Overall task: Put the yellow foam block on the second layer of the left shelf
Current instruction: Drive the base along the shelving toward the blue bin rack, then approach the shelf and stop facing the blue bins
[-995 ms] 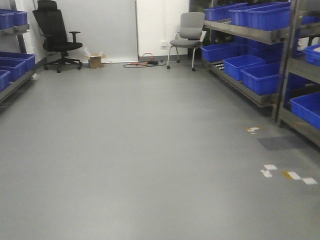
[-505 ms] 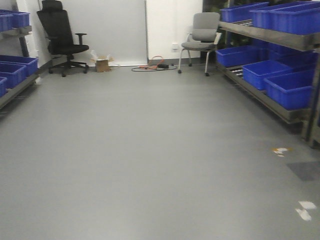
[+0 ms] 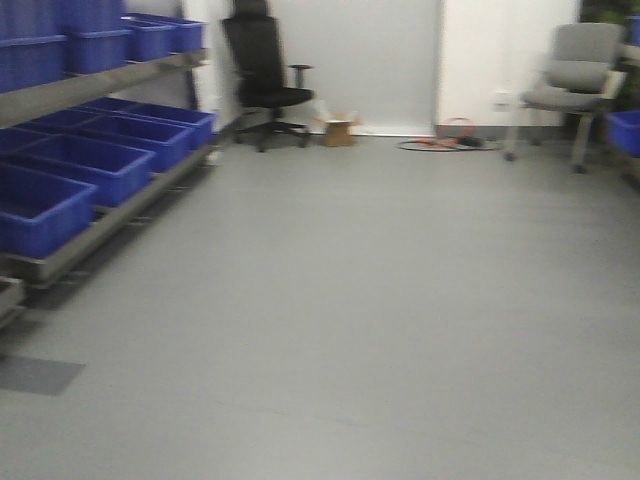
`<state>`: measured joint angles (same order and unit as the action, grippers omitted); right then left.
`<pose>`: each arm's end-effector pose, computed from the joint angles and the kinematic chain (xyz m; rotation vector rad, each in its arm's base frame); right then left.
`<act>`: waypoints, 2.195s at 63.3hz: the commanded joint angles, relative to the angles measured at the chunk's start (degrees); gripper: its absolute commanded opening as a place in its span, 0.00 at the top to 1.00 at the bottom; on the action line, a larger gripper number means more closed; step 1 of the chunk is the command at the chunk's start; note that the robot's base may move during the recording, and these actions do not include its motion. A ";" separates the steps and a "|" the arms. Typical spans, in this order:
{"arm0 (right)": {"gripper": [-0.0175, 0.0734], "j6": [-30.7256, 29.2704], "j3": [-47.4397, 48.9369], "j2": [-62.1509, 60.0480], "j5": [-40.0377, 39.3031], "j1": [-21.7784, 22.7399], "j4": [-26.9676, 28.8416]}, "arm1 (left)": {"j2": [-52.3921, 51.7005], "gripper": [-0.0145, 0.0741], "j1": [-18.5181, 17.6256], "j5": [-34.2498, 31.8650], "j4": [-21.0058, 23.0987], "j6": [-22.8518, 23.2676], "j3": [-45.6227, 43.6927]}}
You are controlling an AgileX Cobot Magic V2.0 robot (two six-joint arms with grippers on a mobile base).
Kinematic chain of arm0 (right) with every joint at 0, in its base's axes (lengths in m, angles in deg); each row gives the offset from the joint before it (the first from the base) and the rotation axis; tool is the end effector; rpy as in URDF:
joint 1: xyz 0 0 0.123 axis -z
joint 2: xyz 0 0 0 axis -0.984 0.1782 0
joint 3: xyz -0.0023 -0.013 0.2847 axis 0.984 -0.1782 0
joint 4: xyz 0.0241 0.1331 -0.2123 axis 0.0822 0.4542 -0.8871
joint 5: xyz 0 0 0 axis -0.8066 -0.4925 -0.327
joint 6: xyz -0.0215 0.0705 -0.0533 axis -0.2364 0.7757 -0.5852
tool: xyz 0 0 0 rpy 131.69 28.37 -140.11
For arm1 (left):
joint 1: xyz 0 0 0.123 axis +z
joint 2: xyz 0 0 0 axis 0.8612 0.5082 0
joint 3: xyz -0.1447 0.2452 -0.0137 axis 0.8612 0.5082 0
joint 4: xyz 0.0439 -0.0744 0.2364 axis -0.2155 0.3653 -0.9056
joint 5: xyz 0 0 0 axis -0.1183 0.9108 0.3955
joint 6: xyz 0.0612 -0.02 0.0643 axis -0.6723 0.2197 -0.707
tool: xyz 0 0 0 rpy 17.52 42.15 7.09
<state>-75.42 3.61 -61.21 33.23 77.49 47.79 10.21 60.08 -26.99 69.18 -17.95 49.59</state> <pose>0.0847 0.0034 0.2816 0.0389 1.5599 0.1032 0.0561 0.0005 0.2074 0.0187 1.5355 0.0361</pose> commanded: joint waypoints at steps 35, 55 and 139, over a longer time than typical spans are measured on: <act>0.28 -0.50 1.58 0.45 -4.91 0.25 -0.24 | -0.95 0.70 -0.23 -4.73 0.29 0.22 1.40; 0.28 -0.50 1.58 0.45 -4.91 0.25 -0.24 | -0.95 0.70 -0.23 -4.73 0.29 0.22 1.40; 0.28 -0.50 1.58 0.45 -4.91 0.25 -0.24 | -0.95 0.70 -0.23 -4.73 0.29 0.22 1.40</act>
<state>-75.42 3.61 -61.21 33.23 77.49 47.79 10.21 60.08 -26.99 69.18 -17.95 49.59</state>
